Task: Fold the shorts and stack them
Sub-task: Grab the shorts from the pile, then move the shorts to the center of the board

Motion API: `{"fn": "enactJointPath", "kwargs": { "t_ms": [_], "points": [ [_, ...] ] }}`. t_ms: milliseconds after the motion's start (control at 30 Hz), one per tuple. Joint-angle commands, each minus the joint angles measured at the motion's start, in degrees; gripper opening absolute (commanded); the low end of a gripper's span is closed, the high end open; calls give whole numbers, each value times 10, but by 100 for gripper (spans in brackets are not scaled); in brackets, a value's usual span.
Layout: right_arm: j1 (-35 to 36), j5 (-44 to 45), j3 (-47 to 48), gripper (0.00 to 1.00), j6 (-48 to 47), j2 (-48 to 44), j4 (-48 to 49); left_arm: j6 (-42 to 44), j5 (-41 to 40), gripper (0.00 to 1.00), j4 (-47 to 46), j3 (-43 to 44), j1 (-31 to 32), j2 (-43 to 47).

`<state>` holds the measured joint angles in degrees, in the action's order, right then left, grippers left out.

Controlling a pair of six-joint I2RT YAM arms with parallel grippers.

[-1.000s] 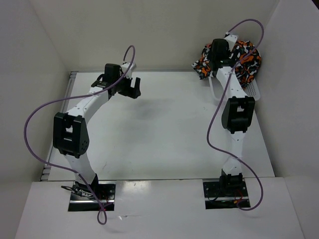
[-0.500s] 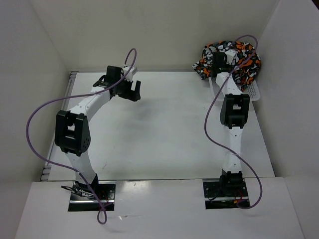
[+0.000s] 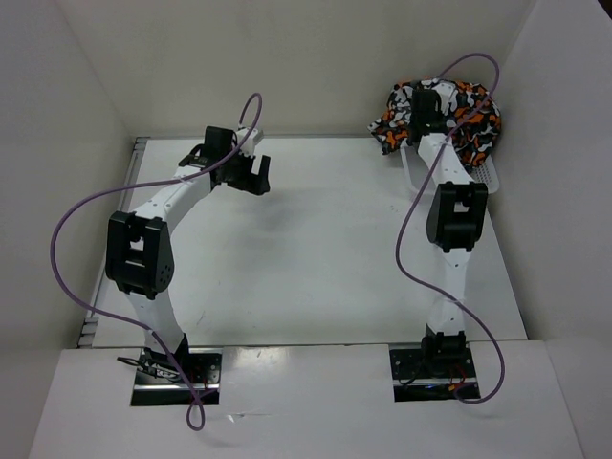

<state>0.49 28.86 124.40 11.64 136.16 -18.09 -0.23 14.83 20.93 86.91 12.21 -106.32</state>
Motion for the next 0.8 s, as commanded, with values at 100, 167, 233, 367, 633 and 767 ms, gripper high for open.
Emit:
{"fn": "enactJointPath", "kwargs": {
  "t_ms": [100,167,233,367,633,767],
  "points": [
    [71,25,-86,0,0,-226,35,2,-1,100,-30,24,3,49],
    [89,38,-92,0,-8,-258,42,2,-13,100,-38,24,3,63],
    [116,58,-92,0,-30,-299,56,2,-13,100,-51,10,3,87],
    [159,82,-121,0,-116,-375,164,2,-18,100,-68,-28,3,154],
    [247,-23,69,0,-231,-380,187,2,-58,100,-75,-145,-6,337],
    [337,-105,95,0,-254,-336,156,2,-58,100,-56,-182,-56,407]
  ]
}}
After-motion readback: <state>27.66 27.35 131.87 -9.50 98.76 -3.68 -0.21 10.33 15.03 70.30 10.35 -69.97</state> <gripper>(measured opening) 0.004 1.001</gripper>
